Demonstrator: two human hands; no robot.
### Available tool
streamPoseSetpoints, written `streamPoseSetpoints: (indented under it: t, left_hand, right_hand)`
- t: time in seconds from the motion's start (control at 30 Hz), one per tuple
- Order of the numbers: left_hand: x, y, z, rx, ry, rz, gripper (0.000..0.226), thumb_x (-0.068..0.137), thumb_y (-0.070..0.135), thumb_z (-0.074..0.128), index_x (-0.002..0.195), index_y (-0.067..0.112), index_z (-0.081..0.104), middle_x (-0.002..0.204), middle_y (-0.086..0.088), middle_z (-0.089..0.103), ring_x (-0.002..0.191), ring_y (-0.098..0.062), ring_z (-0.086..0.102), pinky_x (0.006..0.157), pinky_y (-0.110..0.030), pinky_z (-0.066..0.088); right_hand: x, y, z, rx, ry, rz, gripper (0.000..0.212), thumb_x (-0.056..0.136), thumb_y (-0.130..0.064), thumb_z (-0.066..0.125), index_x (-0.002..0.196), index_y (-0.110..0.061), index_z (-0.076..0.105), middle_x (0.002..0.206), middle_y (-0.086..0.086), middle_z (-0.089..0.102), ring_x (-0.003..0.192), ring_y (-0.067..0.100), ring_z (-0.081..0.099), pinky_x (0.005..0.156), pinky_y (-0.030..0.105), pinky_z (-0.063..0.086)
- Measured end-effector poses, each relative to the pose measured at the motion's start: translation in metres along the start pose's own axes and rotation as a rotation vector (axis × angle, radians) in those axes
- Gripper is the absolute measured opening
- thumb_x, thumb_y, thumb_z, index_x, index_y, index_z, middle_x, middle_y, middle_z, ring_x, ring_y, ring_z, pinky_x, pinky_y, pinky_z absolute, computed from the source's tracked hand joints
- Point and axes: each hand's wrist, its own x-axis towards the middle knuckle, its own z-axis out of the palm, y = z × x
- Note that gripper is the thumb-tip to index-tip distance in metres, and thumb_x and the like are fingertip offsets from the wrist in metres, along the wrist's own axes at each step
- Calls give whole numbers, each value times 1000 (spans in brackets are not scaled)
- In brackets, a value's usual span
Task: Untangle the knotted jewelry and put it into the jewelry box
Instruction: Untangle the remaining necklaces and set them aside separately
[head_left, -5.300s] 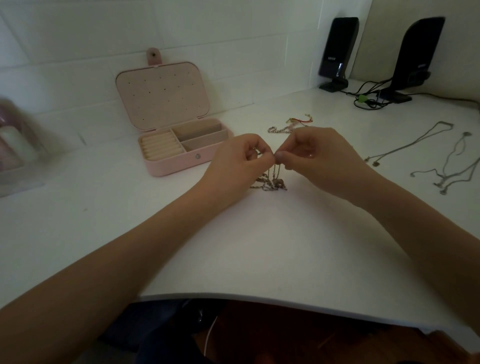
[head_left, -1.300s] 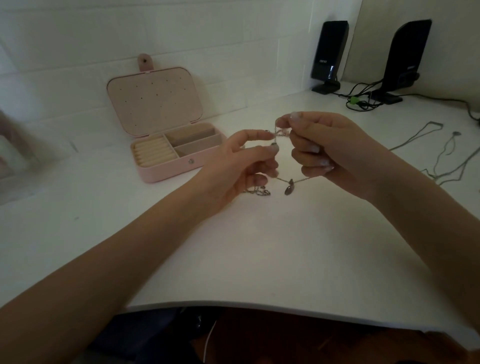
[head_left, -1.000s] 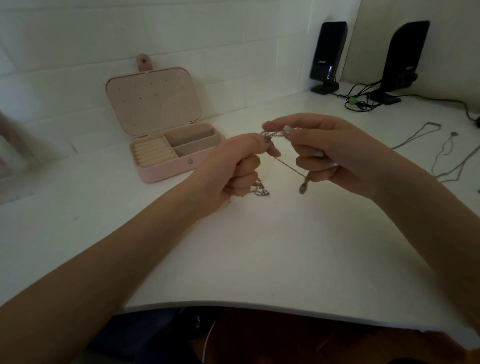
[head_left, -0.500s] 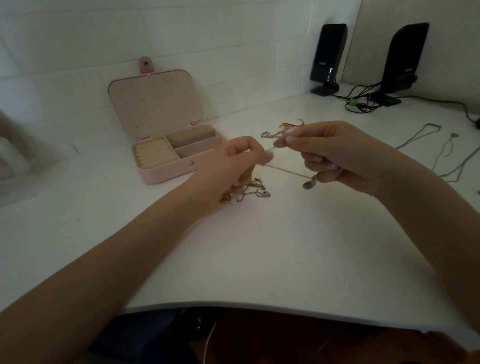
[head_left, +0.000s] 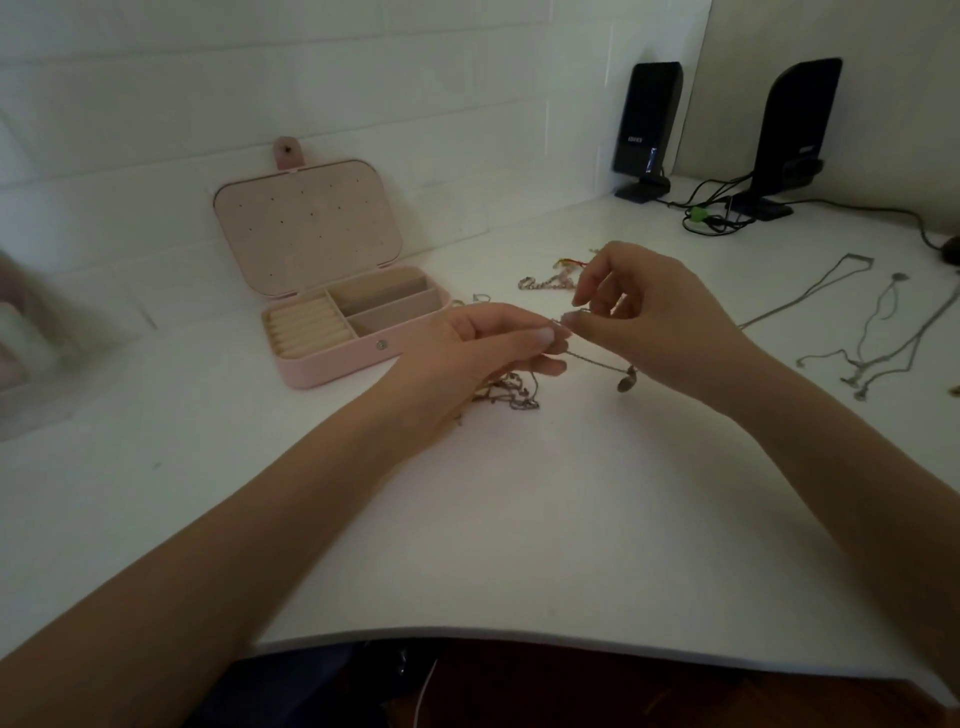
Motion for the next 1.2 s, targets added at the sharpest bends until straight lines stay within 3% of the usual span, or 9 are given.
streamPoseSetpoints:
  t: [0.17, 0.3, 0.4, 0.57, 0.7, 0.87, 1.0, 1.1, 1.2]
  left_hand:
    - [-1, 4, 2, -200, -6, -105, 23, 83, 2, 57, 101, 10, 69, 83, -2, 74, 69, -7, 68, 77, -18, 55]
    - [2, 4, 1, -327, -7, -144, 24, 77, 10, 58, 97, 11, 72, 84, -3, 73, 67, -9, 67, 78, -24, 56]
    - [3, 4, 1, -354, 17, -151, 20, 81, 10, 56, 91, 12, 73, 82, -5, 72, 72, -12, 69, 75, -26, 57]
    - [2, 2, 2, -252, 98, -97, 23, 93, 3, 50, 94, 12, 70, 82, -4, 74, 80, -11, 71, 75, -21, 57]
    - [1, 1, 3, -160, 133, -57, 20, 92, 1, 53, 99, 13, 68, 81, -4, 75, 76, -11, 72, 73, -20, 57]
    - [0, -2, 5, -2, 176, 3, 25, 90, -2, 58, 109, 12, 65, 75, -7, 74, 75, -14, 73, 71, -21, 57]
    - [-3, -9, 3, 288, 235, 136, 33, 87, -4, 59, 113, 16, 63, 75, -4, 75, 78, -13, 72, 77, -25, 56]
    - [-6, -10, 6, 381, 252, 190, 32, 87, -3, 60, 112, 17, 63, 74, 1, 75, 69, -5, 69, 67, -16, 50]
    - [-7, -10, 8, 438, 286, 223, 27, 86, -1, 60, 107, 16, 64, 74, -4, 74, 58, -2, 62, 59, -13, 46]
  right_hand:
    - [-1, -2, -3, 23, -68, 75, 31, 79, 6, 51, 78, -25, 52, 84, -12, 56, 67, 12, 54, 50, 13, 42]
    - [-3, -3, 1, 8, -108, 76, 32, 77, 8, 47, 78, -24, 51, 93, -9, 59, 87, 16, 63, 59, 19, 47]
    - [-5, -12, 1, 109, -60, -4, 28, 78, 4, 51, 75, -23, 58, 87, -12, 63, 85, 7, 63, 71, 20, 47]
    - [-8, -14, 5, 140, -43, -100, 6, 83, -19, 68, 83, -24, 70, 85, -11, 70, 78, 7, 67, 83, 31, 55]
    - [-9, -12, 8, 85, 13, -157, 3, 80, -24, 74, 83, -24, 74, 81, -11, 70, 73, 4, 66, 74, 22, 54]
    - [-11, -13, 11, -74, 39, -249, 7, 82, -23, 72, 77, -28, 72, 67, -21, 62, 73, -2, 59, 70, 4, 39]
    - [-10, -12, 14, -126, -23, -171, 7, 83, -17, 70, 78, -22, 70, 71, -14, 66, 72, -1, 61, 67, 10, 45]
    - [-11, -13, 18, -78, -27, -99, 10, 82, -15, 69, 77, -22, 66, 73, -12, 66, 67, 0, 62, 66, 14, 50]
    - [-11, -14, 20, -53, -5, -49, 11, 84, -13, 67, 77, -22, 65, 69, -13, 64, 63, -6, 59, 61, 6, 45]
